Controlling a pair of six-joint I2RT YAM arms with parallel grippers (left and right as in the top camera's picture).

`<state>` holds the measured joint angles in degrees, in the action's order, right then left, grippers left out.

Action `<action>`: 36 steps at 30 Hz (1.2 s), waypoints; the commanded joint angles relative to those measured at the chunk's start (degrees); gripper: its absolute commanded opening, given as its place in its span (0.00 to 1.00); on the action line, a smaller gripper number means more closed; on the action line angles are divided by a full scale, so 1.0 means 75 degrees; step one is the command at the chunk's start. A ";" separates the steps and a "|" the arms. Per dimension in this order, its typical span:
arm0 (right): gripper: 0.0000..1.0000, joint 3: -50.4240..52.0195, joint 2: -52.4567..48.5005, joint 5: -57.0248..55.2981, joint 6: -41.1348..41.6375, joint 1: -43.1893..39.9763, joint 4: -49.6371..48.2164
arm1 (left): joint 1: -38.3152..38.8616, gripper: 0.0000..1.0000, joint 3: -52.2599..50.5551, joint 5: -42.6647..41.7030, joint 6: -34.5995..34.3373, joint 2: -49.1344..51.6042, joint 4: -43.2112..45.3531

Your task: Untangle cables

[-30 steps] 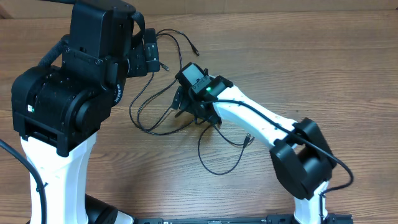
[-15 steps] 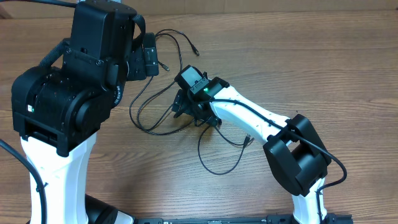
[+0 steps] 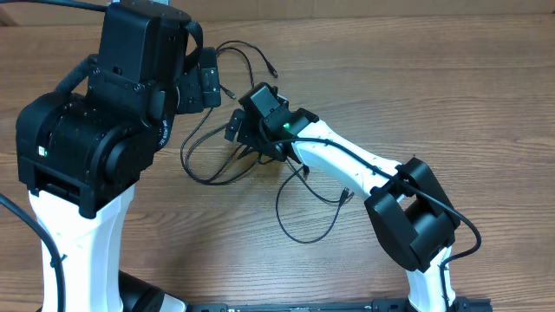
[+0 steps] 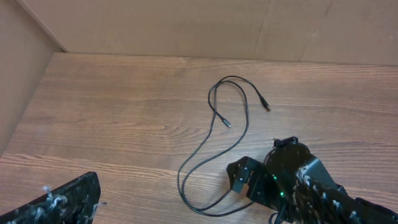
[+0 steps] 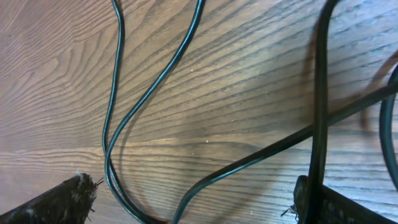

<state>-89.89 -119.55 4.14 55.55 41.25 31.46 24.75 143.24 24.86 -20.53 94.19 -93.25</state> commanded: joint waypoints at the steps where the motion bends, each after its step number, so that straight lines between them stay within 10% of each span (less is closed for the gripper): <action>1: 1.00 -0.0017 -0.0038 0.0055 0.0050 -0.0006 0.0087 | -0.0009 1.00 0.0029 -0.0009 0.0169 0.0026 0.0009; 7: 0.98 -0.0017 -0.0172 -0.0463 0.0023 0.0152 0.0242 | -0.0009 1.00 0.0029 -0.0125 0.0169 0.0032 0.0020; 12: 0.30 -0.0017 -0.0291 -0.0466 0.0020 0.0233 0.0536 | -0.0009 1.00 0.0029 -0.0122 0.0172 0.0032 0.0003; 27: 0.47 -0.0009 -0.0775 -0.0935 -0.0119 0.0283 0.1381 | -0.0009 1.00 0.0023 -0.0122 0.0169 0.0032 -0.0169; 29: 0.30 -0.0009 -0.0874 -0.0935 -0.0122 0.0291 0.1364 | -0.0009 1.00 0.0023 -0.0125 0.0169 0.0032 -0.0169; 30: 0.04 -0.0009 -0.0903 -0.0935 -0.0125 0.0291 0.1370 | -0.0012 1.00 0.0023 -0.0122 0.0169 0.0032 -0.0172; 36: 0.04 -0.0099 -0.0729 -0.0816 -0.1145 0.0291 0.1387 | -0.0012 1.00 0.0023 -0.0125 0.0169 0.0032 -0.0178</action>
<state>-90.06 -125.05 -1.91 52.71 43.16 41.58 24.75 143.24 24.23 -20.53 94.19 -94.61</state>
